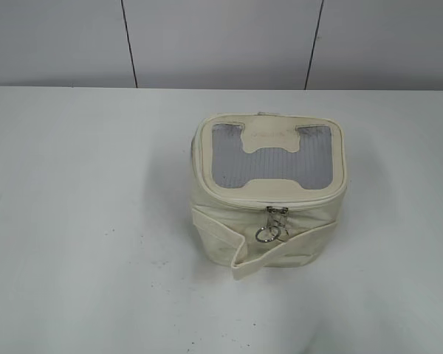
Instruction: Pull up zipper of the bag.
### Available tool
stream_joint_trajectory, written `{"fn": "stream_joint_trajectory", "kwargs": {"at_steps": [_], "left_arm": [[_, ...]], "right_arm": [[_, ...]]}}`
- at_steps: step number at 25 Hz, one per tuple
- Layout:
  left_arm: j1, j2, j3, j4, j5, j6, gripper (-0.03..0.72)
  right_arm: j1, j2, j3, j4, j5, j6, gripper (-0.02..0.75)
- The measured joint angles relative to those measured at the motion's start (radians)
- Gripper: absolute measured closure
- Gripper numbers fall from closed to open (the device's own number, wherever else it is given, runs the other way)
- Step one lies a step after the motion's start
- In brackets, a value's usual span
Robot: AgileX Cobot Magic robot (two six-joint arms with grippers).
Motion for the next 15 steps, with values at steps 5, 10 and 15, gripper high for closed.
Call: {"fn": "stream_joint_trajectory", "kwargs": {"at_steps": [5, 10, 15], "left_arm": [[0.254, -0.004, 0.0, -0.001, -0.001, 0.0, 0.246], [0.481, -0.004, 0.0, -0.001, -0.002, 0.0, 0.246], [0.55, -0.017, 0.0, -0.001, -0.003, 0.0, 0.246]], "right_arm": [[-0.158, 0.0, 0.0, 0.0, 0.0, 0.0, 0.197], [-0.195, -0.043, 0.0, 0.0, -0.002, 0.0, 0.197], [-0.197, -0.146, 0.0, 0.0, -0.003, 0.0, 0.2]]}}
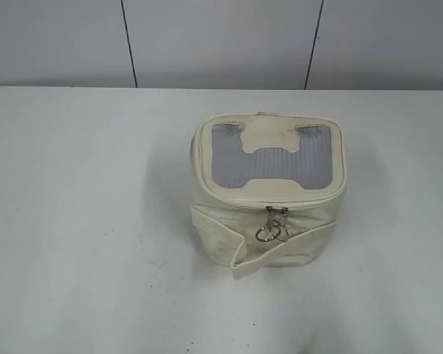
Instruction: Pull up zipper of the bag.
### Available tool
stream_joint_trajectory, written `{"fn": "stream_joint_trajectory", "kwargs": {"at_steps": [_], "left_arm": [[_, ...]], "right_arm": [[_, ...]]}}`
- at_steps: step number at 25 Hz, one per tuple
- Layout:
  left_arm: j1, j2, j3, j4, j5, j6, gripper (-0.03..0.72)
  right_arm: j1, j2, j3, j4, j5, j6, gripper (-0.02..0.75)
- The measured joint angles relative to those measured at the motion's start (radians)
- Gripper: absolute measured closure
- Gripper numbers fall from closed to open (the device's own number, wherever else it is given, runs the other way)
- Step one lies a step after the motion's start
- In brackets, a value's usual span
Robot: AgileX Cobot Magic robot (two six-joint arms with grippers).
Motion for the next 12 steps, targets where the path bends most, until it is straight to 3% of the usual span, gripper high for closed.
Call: {"fn": "stream_joint_trajectory", "kwargs": {"at_steps": [12], "left_arm": [[0.0, -0.08, 0.0, -0.002, -0.001, 0.0, 0.246]], "right_arm": [[0.0, -0.016, 0.002, 0.004, -0.003, 0.0, 0.203]]}}
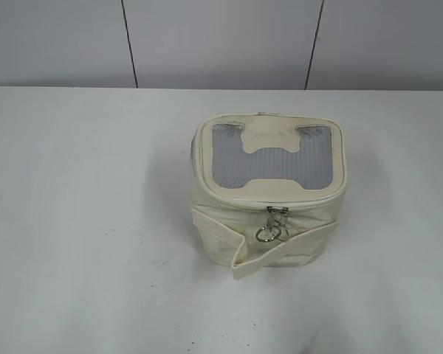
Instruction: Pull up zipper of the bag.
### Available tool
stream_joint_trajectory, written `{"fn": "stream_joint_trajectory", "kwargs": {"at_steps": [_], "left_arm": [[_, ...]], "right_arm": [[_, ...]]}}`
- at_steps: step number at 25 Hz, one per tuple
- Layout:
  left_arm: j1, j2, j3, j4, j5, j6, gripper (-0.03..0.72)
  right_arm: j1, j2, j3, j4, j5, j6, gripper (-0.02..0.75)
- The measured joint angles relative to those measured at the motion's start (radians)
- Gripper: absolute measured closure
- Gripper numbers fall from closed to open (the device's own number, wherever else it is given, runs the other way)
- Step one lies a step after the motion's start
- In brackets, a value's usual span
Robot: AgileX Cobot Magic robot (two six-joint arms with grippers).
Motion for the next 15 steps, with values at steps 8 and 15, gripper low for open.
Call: {"fn": "stream_joint_trajectory", "kwargs": {"at_steps": [8, 15], "left_arm": [[0.0, 0.0, 0.0, 0.0, 0.0, 0.0, 0.246], [0.0, 0.0, 0.0, 0.0, 0.0, 0.0, 0.246]], "right_arm": [[0.0, -0.001, 0.0, 0.0, 0.0, 0.0, 0.203], [0.0, -0.001, 0.0, 0.0, 0.0, 0.0, 0.203]]}}
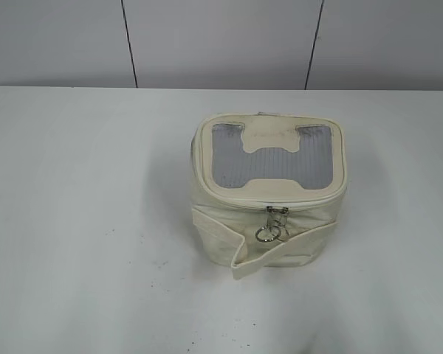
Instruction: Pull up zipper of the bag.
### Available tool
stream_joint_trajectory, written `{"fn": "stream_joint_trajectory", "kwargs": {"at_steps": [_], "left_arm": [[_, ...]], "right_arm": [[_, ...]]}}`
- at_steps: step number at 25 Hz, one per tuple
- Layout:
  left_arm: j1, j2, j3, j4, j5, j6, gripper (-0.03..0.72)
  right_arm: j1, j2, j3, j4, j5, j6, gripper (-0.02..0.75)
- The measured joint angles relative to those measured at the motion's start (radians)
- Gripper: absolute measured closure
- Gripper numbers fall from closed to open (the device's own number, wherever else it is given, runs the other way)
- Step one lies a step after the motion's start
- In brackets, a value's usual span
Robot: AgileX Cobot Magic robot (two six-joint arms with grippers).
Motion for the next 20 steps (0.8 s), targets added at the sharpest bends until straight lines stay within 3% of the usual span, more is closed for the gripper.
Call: {"fn": "stream_joint_trajectory", "kwargs": {"at_steps": [20], "left_arm": [[0.0, 0.0, 0.0, 0.0, 0.0, 0.0, 0.251]], "right_arm": [[0.03, 0.0, 0.0, 0.0, 0.0, 0.0, 0.204]]}}
